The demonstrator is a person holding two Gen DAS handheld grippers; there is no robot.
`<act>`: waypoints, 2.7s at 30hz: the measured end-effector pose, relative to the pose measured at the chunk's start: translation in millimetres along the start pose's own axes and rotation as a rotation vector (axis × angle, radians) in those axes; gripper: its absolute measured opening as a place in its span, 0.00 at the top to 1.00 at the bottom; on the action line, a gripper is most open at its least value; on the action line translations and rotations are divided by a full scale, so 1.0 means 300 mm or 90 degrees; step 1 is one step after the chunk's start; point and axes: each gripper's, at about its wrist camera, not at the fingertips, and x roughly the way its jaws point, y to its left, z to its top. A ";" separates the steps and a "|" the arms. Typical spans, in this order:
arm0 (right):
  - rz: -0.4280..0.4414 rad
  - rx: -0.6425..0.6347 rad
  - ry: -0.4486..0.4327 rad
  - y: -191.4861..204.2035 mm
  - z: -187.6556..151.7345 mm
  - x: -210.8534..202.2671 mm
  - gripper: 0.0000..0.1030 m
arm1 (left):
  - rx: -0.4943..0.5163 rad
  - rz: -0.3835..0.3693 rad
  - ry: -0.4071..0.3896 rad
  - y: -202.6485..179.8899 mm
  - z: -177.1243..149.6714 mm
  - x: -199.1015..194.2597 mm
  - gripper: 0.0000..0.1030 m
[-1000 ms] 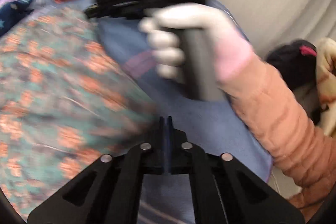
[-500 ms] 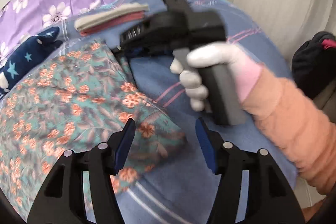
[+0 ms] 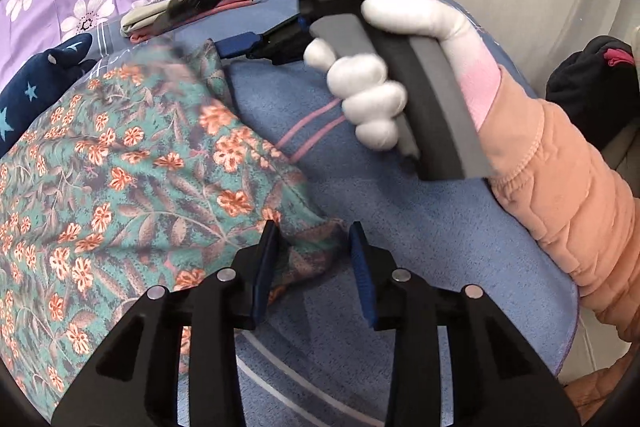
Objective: Fold small clothes
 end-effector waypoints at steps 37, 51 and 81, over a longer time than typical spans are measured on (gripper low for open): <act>-0.394 -0.310 -0.075 0.422 -0.254 0.007 0.48 | -0.438 0.142 -0.224 0.810 -0.717 -0.660 0.65; -0.395 -0.523 -0.040 0.920 -0.573 0.450 0.16 | -0.380 0.036 -0.215 0.926 -0.762 -0.640 0.68; -0.462 -0.511 0.080 0.959 -0.629 0.743 0.25 | -0.366 -0.183 -0.279 1.033 -0.814 -0.712 0.99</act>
